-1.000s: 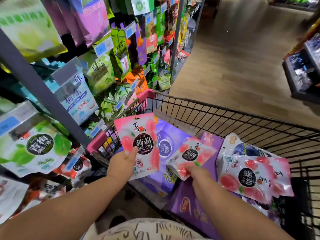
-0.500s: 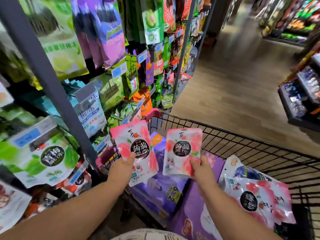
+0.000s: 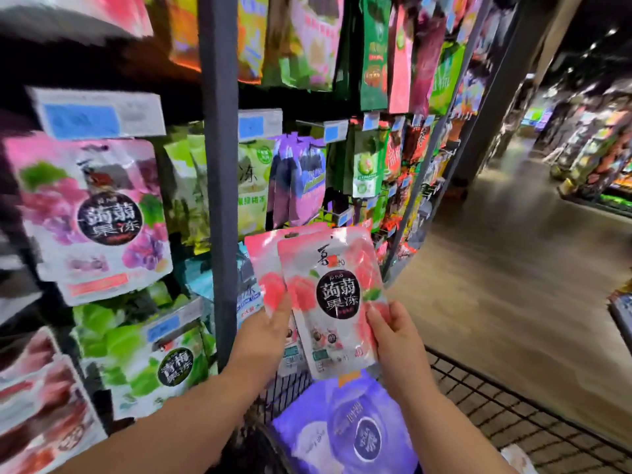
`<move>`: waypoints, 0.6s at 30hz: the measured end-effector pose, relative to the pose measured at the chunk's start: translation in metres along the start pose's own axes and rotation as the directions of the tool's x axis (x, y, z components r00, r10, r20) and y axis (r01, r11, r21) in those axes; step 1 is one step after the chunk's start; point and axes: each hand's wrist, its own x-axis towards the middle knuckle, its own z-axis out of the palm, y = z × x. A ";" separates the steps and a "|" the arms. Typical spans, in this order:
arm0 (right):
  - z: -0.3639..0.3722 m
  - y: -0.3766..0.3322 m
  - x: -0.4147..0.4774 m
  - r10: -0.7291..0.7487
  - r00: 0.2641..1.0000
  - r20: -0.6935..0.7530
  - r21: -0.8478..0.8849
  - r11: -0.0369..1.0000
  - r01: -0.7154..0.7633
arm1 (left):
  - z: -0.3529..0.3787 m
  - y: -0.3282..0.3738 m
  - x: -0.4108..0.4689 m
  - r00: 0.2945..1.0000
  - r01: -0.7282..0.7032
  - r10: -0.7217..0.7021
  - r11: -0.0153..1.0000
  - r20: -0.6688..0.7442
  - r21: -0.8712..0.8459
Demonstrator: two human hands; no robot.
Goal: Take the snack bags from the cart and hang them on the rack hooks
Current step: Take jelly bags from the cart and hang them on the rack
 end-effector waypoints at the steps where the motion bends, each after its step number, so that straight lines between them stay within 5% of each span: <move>1: 0.007 -0.007 0.003 -0.023 0.999 0.024 -0.010 1.000 0.023 | -0.010 0.004 -0.001 1.000 0.013 -0.012 1.000 -0.028 0.022; 7: 0.050 -0.054 0.017 -0.149 0.982 0.115 -0.048 0.987 0.155 | -0.062 0.022 -0.009 0.970 -0.171 0.159 0.984 -0.184 -0.052; 12: 0.079 -0.091 0.031 -0.269 0.948 0.170 -0.074 0.956 0.285 | -0.099 0.036 -0.011 0.870 -0.379 0.360 0.926 -0.337 0.011; 18: 0.113 -0.132 0.033 -0.371 0.893 0.255 -0.034 0.920 0.391 | -0.141 0.053 -0.011 0.782 -0.410 0.387 0.910 -0.489 0.065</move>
